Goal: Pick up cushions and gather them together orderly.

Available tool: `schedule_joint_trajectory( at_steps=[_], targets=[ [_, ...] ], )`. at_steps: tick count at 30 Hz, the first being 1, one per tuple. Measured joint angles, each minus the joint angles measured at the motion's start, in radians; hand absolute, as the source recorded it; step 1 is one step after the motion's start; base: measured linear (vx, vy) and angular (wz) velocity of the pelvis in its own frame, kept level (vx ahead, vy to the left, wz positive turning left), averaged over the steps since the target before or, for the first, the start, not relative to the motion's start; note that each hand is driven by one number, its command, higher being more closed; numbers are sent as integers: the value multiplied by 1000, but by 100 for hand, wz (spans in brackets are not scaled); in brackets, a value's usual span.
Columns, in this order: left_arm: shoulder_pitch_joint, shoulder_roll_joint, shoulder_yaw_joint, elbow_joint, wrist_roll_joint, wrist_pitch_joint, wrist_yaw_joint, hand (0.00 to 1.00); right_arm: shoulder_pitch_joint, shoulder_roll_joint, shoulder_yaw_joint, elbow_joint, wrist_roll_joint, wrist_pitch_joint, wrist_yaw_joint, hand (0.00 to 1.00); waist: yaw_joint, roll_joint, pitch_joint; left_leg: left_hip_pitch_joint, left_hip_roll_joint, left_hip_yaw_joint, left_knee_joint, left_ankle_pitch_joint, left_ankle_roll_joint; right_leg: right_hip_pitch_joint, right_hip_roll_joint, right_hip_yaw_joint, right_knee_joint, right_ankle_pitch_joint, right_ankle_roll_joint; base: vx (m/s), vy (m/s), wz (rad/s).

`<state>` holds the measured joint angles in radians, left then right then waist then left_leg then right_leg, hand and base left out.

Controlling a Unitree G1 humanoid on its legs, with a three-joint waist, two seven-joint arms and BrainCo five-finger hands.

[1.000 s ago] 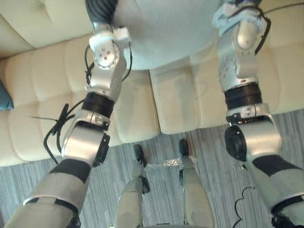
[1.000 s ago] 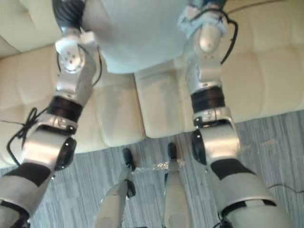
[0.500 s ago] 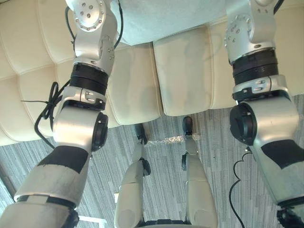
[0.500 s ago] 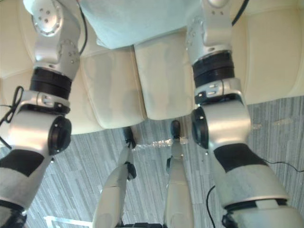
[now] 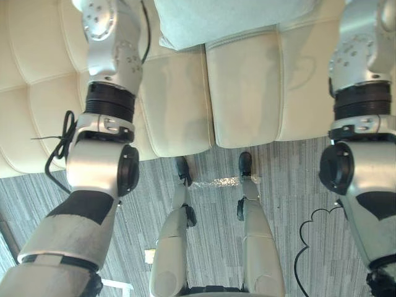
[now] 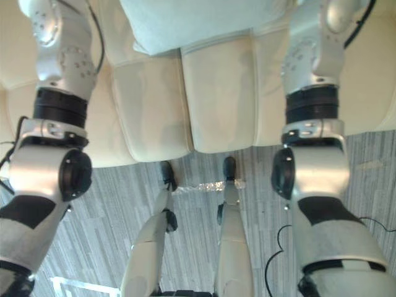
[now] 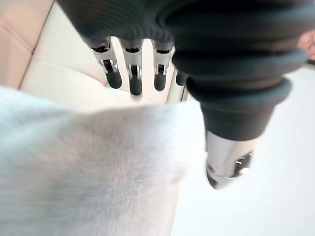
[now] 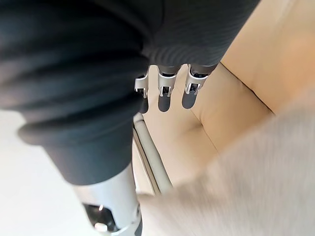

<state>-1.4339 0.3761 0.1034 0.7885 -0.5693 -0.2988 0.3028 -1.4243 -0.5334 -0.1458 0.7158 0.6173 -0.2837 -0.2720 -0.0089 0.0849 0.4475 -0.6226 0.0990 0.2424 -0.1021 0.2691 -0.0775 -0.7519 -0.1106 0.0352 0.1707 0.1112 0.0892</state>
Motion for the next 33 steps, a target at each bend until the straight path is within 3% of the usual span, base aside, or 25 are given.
schedule_joint_trajectory(
  at_steps=[4, 9, 12, 17, 18, 21, 22, 27, 33],
  targets=[
    [136, 25, 75, 3, -43, 1, -45, 0, 112, -69, -8, -35, 42, 16, 40, 0, 0, -2, -1, 50, 11, 19, -1, -9, 1, 44, 6, 7, 1, -3, -1, -25, -32, -9],
    [430, 11, 74, -140, -16, 0, -53, 0, 467, -74, -41, -351, 41, 15, 87, 0, -8, -9, -9, 137, 24, 54, 0, -32, 10, 128, 11, 11, 0, -25, -4, 23, -53, -8],
    [714, -82, 21, -267, 66, -8, -56, 0, 798, 27, -119, -501, -45, 1, 106, 0, -9, -25, -65, 187, 24, 60, -1, -68, -6, 167, 9, 5, 24, -72, -6, 91, -93, 1],
    [1082, -281, -96, -297, 192, 11, -98, 0, 1184, 264, -116, -586, -207, 9, 135, 0, -15, -49, -83, 301, 24, 78, 0, -83, -5, 275, 7, -1, 46, -123, -8, 112, -63, 3],
    [1223, -332, -138, -297, 235, 36, -126, 0, 1322, 362, -95, -577, -282, 19, 149, 0, -14, -65, -100, 347, 26, 80, 0, -100, -11, 315, 9, -4, 59, -146, -12, 69, -49, -4],
    [1350, -364, -165, -274, 285, 54, -155, 0, 1449, 436, -58, -520, -355, 32, 163, 0, -11, -81, -146, 400, 27, 86, 0, -122, -14, 358, 9, -6, 69, -173, -12, 90, -32, -6],
    [1425, -375, -167, -211, 335, 65, -176, 0, 1538, 476, -28, -428, -395, 45, 175, 0, -9, -86, -202, 451, 23, 88, 0, -135, -16, 411, 8, -8, 66, -189, -9, 126, -11, -7],
    [1516, -384, -130, -25, 433, 74, -180, 0, 1633, 498, -8, -132, -463, 76, 198, 0, -9, -85, -308, 540, 18, 92, 0, -175, -19, 512, 9, -7, 23, -208, -3, 85, 0, -6],
    [1526, -358, -80, 151, 527, 112, -205, 0, 1623, 496, -55, 123, -487, 109, 214, 0, -11, -92, -343, 603, 10, 98, 0, -198, -19, 602, 5, 7, -65, -171, 6, 56, 25, -11]
  ],
)
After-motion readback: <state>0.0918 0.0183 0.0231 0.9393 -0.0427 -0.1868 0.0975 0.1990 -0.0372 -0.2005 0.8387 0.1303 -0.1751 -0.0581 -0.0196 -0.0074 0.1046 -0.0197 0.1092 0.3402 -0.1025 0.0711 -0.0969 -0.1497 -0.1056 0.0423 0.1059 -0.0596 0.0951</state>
